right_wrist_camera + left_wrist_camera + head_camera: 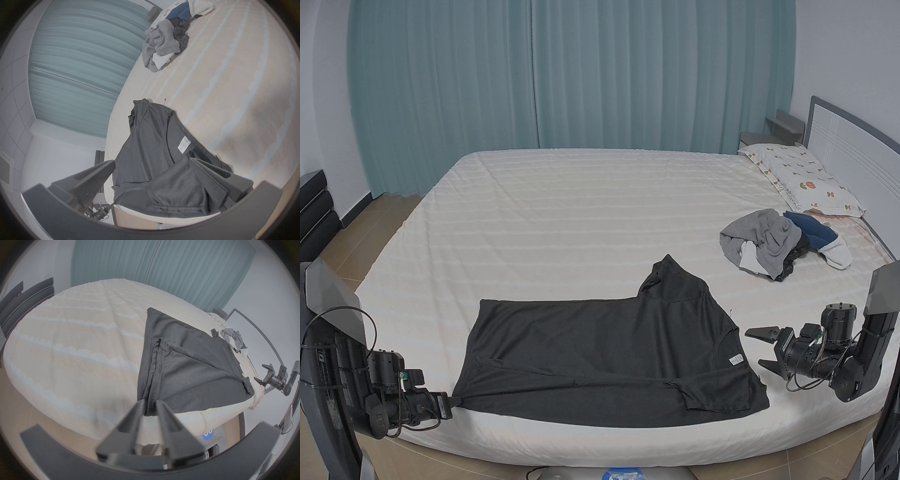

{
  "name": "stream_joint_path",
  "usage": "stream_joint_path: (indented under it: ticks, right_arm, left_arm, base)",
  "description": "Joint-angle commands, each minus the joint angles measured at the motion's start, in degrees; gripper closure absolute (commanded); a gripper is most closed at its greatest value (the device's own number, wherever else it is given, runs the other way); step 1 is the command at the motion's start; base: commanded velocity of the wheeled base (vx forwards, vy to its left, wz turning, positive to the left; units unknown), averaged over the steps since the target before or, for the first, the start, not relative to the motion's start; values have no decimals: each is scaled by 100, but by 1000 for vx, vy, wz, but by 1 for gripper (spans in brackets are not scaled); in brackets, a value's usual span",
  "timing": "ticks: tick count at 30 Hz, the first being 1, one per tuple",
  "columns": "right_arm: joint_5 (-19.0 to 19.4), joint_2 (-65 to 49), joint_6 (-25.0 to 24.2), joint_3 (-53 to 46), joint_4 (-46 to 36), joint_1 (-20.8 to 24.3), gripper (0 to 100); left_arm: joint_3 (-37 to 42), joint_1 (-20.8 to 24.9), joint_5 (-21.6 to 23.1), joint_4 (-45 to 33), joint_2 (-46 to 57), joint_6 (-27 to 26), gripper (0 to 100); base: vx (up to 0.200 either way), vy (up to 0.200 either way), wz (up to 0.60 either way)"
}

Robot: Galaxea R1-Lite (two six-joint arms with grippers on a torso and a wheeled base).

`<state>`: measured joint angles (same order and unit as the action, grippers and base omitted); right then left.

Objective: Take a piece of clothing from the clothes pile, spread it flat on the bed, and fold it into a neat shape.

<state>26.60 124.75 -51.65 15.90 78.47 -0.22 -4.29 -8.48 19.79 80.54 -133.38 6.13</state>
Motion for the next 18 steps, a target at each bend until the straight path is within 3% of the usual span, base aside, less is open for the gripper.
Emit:
stream_joint_path:
  ticks: [1, 11, 15, 16, 18]
  right_arm:
    - [3, 15, 6, -25, 2, 40, 0]
    - [-6, 6, -3, -43, 2, 4, 0]
    - [-6, -3, -3, -34, 2, -13, 0]
    - [-6, 6, 6, -34, 2, -13, 0]
    - [-6, 6, 6, -34, 2, -13, 0]
  left_arm:
    - [-46, -4, 8, 5, -48, 37, 0]
    - [-239, -39, 61, 58, 119, 143, 0]
    - [-459, -66, 43, 58, 268, 661, 0]
    - [-599, -66, 34, 49, 356, 1057, 0]
    - [-740, -57, 43, 32, 400, 1347, 0]
  base:
    - [0, 0, 0]
    - [0, 0, 0]
    - [0, 0, 0]
    - [0, 0, 0]
    - [0, 0, 0]
